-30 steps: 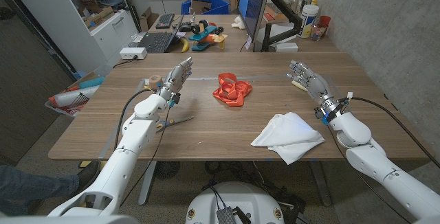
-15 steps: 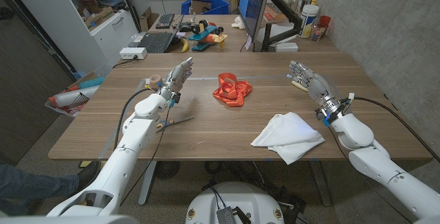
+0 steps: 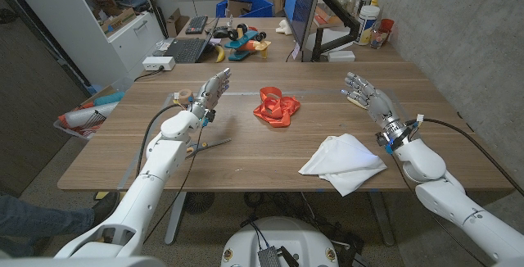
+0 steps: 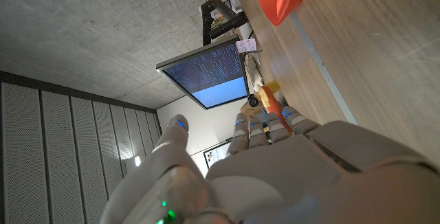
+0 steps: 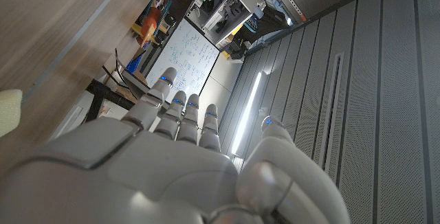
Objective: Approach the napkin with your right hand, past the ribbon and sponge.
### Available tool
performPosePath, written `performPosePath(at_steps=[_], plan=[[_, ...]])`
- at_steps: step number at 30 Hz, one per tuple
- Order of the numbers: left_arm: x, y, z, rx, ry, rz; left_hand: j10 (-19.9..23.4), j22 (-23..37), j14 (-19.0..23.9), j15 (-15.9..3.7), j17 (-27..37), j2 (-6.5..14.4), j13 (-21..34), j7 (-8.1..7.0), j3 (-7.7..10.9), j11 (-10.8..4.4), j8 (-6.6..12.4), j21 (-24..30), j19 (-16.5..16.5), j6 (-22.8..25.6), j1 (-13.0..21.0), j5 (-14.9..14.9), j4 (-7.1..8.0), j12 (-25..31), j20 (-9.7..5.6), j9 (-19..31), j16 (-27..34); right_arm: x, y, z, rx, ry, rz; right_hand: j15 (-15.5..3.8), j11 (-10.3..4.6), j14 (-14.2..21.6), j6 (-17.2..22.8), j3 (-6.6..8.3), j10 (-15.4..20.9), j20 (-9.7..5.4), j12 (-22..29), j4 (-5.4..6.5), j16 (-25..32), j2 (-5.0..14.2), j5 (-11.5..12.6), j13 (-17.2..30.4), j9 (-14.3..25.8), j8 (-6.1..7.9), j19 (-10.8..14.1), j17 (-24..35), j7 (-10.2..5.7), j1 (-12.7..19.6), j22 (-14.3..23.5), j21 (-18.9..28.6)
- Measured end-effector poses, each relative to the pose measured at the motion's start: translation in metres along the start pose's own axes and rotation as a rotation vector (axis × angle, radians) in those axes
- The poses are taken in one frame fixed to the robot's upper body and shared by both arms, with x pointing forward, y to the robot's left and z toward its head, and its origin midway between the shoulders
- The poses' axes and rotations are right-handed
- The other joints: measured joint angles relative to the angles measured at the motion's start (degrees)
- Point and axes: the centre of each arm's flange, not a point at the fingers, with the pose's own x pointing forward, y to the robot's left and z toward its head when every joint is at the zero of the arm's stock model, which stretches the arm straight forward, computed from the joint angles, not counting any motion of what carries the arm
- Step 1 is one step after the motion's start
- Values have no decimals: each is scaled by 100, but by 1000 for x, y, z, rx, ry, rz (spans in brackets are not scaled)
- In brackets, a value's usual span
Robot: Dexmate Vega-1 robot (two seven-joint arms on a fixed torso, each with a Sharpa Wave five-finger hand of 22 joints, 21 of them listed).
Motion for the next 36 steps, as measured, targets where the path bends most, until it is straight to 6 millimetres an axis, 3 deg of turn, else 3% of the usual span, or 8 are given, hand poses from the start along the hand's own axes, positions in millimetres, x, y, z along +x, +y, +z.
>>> performPosePath(at_steps=[36], plan=[[5,-1,-2,-2,15,-9,0,0,0,-1,0,0,0,22,-17,0,0,0,0,22,0,0,-17,0,0,0,0,-34,4,14,-90,-4,-34,-31,-92,93,64,0,92,40,0,0,0,46,23,0,0,0,103,-26,-62,-46,0,-23]])
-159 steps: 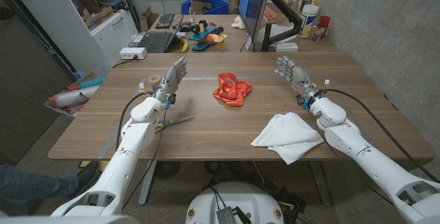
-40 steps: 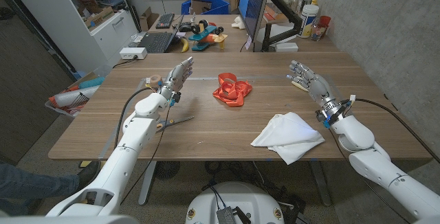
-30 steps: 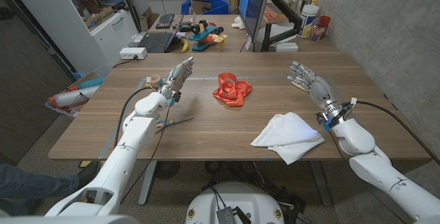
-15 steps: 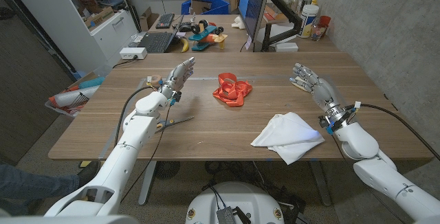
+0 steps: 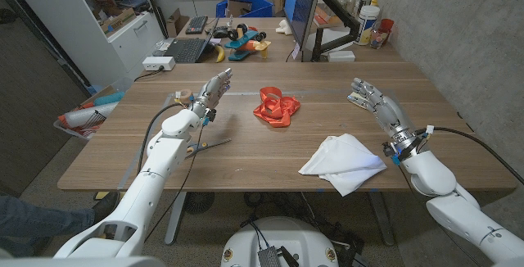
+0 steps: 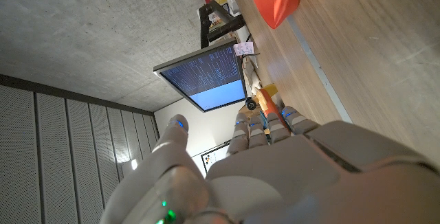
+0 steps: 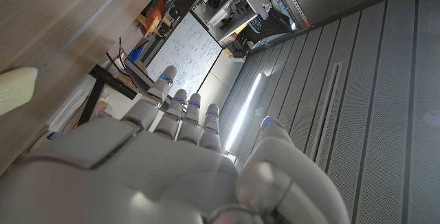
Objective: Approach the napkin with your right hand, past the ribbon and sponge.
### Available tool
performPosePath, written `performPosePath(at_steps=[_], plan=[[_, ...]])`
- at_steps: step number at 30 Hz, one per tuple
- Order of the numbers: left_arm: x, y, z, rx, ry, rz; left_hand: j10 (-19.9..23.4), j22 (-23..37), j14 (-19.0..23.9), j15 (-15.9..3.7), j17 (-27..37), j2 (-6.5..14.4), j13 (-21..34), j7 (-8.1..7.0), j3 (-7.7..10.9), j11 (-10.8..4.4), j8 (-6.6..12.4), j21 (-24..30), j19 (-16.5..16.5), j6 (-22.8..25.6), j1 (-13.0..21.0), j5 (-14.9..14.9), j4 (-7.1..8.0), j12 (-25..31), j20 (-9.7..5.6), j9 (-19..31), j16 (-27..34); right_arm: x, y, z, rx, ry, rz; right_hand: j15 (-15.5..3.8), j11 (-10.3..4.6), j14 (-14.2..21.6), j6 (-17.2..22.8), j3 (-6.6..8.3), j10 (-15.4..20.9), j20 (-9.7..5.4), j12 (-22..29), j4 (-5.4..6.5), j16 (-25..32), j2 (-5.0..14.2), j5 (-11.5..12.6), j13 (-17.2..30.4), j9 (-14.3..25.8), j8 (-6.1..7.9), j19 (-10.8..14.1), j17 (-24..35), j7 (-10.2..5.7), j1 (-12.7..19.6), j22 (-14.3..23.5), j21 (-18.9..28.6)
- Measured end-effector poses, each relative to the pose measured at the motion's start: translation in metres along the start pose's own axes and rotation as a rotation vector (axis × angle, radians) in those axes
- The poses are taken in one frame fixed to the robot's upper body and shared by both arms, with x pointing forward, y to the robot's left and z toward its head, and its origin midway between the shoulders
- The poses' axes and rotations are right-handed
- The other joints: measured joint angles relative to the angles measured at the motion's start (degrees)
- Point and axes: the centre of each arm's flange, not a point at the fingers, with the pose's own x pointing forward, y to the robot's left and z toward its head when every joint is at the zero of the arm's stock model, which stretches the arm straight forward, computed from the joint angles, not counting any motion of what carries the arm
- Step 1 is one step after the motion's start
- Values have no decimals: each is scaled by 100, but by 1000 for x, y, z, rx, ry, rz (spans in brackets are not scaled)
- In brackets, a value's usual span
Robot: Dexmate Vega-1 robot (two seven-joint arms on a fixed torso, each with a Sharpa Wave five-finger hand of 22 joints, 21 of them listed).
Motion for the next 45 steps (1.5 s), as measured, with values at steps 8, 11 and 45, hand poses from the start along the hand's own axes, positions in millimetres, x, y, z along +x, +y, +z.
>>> performPosePath(at_steps=[8,11,45], plan=[[1,-1,1,-2,-4,0,0,0,0,0,0,0,0,0,0,0,0,0,0,0,0,0,1,0,0,0,0,-6,2,4,-23,-5,-1,0,-21,0,0,0,22,-41,0,0,0,0,41,0,0,0,40,0,0,0,0,0],[1,-1,2,-1,-6,1,0,0,0,0,0,0,0,0,1,0,0,0,0,0,0,0,1,0,0,0,0,-9,5,6,-58,-10,7,30,-39,30,0,0,39,-41,0,0,0,29,41,0,0,0,40,0,0,30,0,0],[4,-2,5,23,-8,-9,0,0,0,0,0,0,0,-31,-17,0,0,0,-30,31,0,0,-16,0,30,27,0,-20,23,28,-316,-49,70,31,-102,112,103,0,102,-10,0,0,0,30,85,0,0,39,70,-27,-102,30,0,-22]])
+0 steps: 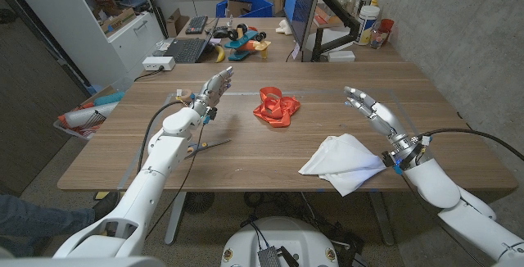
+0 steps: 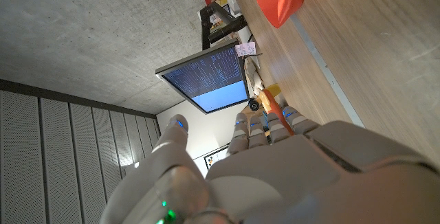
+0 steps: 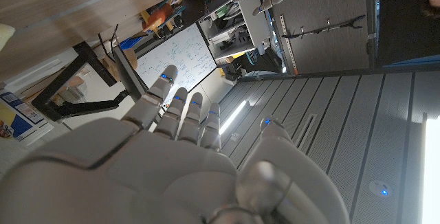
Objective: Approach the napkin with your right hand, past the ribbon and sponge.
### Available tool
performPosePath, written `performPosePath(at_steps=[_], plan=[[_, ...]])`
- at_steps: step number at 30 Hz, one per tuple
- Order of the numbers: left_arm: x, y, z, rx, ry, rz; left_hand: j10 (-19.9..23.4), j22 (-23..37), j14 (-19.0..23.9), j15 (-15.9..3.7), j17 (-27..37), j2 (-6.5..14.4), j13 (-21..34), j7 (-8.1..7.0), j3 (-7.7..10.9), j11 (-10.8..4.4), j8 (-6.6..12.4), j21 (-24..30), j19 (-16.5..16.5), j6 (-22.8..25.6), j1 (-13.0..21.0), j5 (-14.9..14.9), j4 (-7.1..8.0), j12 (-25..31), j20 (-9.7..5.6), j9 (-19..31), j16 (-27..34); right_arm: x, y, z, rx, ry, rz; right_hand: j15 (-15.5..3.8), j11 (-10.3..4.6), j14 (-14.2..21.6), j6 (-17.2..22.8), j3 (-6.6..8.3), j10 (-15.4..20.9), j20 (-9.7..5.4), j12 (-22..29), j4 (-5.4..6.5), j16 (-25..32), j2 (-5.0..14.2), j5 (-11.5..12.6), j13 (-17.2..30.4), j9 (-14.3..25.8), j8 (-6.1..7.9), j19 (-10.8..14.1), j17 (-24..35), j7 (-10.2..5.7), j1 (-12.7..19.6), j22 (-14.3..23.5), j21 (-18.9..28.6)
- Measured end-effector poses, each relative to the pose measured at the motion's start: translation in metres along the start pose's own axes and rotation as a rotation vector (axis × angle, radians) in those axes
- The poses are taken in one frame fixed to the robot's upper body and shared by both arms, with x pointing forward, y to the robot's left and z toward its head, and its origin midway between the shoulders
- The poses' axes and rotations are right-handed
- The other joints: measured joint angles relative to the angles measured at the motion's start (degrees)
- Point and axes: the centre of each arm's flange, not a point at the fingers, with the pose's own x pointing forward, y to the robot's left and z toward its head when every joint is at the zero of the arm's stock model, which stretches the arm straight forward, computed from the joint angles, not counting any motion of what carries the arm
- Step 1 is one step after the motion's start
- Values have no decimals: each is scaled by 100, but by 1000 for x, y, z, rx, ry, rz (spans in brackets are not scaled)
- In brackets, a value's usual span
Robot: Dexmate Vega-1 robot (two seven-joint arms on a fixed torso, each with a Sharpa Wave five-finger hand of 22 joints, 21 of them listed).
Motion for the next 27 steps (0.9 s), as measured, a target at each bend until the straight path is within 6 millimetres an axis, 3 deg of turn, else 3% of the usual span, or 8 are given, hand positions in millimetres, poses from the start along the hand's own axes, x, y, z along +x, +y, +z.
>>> performPosePath(at_steps=[14,17,27], plan=[[3,1,1,3,3,-6,0,0,0,0,0,0,0,0,0,0,0,0,0,0,0,0,0,0,0,-1,0,-8,7,9,-96,-8,8,-30,-3,30,50,2,62,0,0,-2,0,0,42,0,0,0,0,1,-53,0,0,0],[4,0,1,3,3,-7,0,0,0,0,0,0,0,0,0,0,0,0,0,-1,0,0,0,0,0,-1,0,-10,8,10,-110,-11,10,-30,-3,30,8,16,62,0,0,-16,0,0,42,0,0,0,0,1,-136,0,0,0],[4,-1,1,3,5,-9,0,0,0,0,0,14,0,0,1,0,0,0,0,-1,-14,0,1,0,-1,-1,0,-14,13,15,-176,-20,24,-20,-56,-30,60,40,47,0,-44,-89,-41,-8,132,0,0,0,-1,-26,-205,70,0,-62]])
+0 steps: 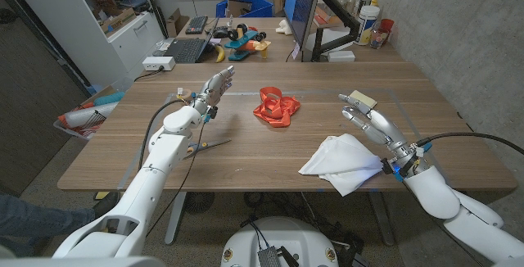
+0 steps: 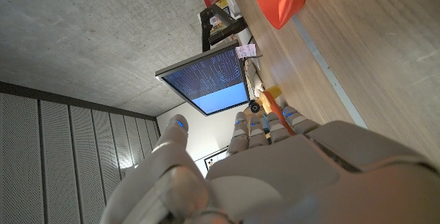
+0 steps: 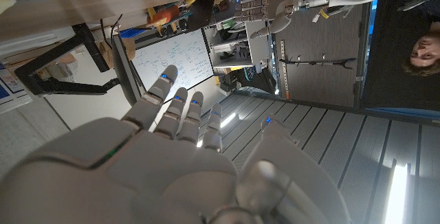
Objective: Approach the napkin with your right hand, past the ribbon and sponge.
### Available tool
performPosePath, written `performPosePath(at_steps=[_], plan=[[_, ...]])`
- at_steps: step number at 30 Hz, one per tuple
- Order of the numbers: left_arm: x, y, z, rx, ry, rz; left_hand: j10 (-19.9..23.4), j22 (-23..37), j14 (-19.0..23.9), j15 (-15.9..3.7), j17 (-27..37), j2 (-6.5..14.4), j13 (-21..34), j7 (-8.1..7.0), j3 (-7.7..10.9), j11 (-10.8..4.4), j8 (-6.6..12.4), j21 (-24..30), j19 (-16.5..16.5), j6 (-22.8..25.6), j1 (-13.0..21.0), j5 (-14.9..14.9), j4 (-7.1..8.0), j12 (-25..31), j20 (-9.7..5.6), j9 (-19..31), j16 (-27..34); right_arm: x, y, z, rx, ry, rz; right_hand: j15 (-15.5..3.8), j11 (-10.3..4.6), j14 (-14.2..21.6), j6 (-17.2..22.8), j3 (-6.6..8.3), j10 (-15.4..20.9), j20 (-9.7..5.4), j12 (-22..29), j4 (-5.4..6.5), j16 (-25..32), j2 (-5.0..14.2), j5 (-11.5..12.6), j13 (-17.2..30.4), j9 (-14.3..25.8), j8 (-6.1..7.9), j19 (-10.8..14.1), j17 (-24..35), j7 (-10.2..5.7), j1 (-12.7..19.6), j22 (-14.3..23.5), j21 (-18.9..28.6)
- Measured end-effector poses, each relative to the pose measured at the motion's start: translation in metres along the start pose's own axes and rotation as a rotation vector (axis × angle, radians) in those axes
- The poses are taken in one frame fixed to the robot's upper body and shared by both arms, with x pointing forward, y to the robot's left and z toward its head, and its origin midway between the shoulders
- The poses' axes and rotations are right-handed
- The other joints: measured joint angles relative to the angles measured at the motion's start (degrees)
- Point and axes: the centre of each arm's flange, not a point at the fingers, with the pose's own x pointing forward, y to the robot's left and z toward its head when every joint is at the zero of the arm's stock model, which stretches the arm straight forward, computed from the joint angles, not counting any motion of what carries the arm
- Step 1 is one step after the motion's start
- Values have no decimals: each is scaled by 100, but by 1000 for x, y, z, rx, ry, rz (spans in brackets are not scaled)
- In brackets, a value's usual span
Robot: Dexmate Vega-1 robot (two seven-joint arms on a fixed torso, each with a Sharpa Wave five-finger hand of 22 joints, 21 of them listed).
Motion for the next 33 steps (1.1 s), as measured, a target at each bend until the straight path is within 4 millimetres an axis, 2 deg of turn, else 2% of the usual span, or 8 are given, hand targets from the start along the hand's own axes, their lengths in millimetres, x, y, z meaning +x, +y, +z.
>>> performPosePath(at_steps=[13,17,26,27,33], plan=[[-2,-3,-1,-1,-1,2,0,0,0,0,0,10,0,0,0,0,0,0,-34,0,-10,0,0,0,29,0,0,-5,9,4,-106,-10,18,-2,4,-183,64,17,-63,-83,-33,-64,-76,-7,43,0,0,44,-84,1,-63,52,0,-13],[-2,-3,-1,-1,-1,2,0,0,-32,32,0,10,0,0,0,0,0,0,-54,0,-10,0,0,0,9,0,0,-7,11,6,-135,-12,27,17,-6,-364,97,29,-119,-156,-63,-98,-137,-31,87,0,0,44,-160,1,-96,77,0,-64],[-3,-3,0,0,-2,2,0,0,-32,32,0,10,0,0,0,0,0,0,-66,0,-10,0,0,0,22,-1,0,-10,17,13,-141,-27,54,10,-27,-559,162,16,-155,-154,-66,-111,-182,-22,142,0,0,44,-407,1,-222,128,0,-105],[-3,-6,1,3,-5,-3,0,0,-32,32,0,10,0,0,0,0,0,0,-75,0,-10,0,0,0,30,-1,0,-11,17,9,-211,-18,45,10,-27,-559,190,16,-155,-154,-66,-111,-182,-22,143,0,0,44,-442,1,-246,128,0,-105],[-4,-6,1,5,-6,-3,0,0,-32,32,0,10,0,0,0,0,0,0,-75,0,-10,0,0,0,30,-1,0,-13,19,15,-226,-30,60,40,-62,-589,290,40,-120,-130,-66,-134,-182,-23,184,0,0,77,-507,1,-245,128,0,-105]])
